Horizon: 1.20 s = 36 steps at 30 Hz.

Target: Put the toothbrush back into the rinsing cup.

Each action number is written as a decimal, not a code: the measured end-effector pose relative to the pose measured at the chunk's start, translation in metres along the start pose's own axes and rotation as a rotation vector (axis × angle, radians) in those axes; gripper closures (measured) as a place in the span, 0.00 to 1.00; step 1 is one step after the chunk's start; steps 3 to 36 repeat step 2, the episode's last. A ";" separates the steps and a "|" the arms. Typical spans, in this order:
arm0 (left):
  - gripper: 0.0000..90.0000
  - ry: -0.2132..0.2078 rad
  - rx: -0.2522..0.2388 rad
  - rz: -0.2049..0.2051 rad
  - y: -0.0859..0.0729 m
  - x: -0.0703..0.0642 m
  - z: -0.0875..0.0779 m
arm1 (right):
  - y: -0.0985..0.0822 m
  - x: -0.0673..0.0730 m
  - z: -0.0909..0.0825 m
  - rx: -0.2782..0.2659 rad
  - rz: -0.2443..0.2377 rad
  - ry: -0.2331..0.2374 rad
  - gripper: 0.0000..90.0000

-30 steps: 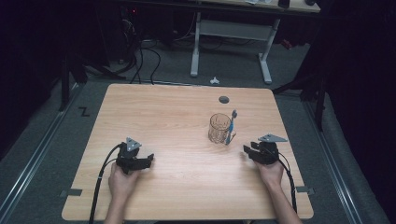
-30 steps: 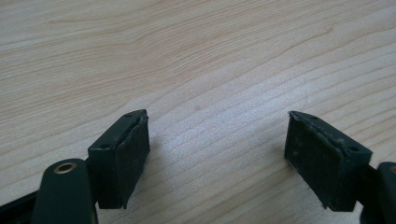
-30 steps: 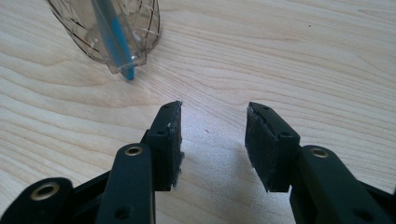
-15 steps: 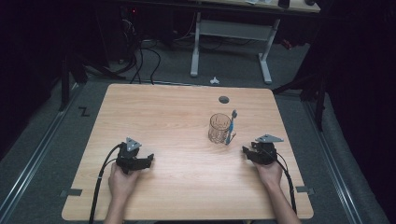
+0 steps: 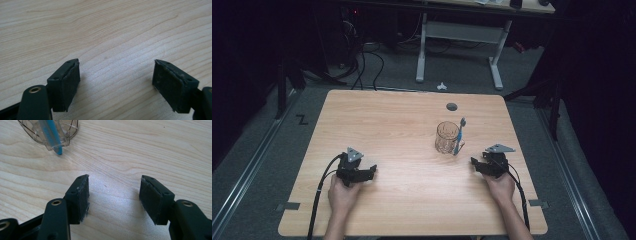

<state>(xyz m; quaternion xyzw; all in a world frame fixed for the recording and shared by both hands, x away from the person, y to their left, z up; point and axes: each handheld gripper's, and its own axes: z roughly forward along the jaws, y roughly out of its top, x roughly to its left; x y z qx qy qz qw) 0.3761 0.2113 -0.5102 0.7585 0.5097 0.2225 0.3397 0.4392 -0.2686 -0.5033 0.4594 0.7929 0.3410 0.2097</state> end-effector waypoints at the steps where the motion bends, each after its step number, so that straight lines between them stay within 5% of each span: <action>1: 0.25 0.000 0.000 0.000 0.000 0.000 0.000 | 0.000 0.000 0.000 0.000 0.000 0.000 0.46; 36: 0.25 0.000 0.000 0.000 0.000 0.000 0.000 | 0.000 0.000 0.000 0.000 0.000 0.000 0.46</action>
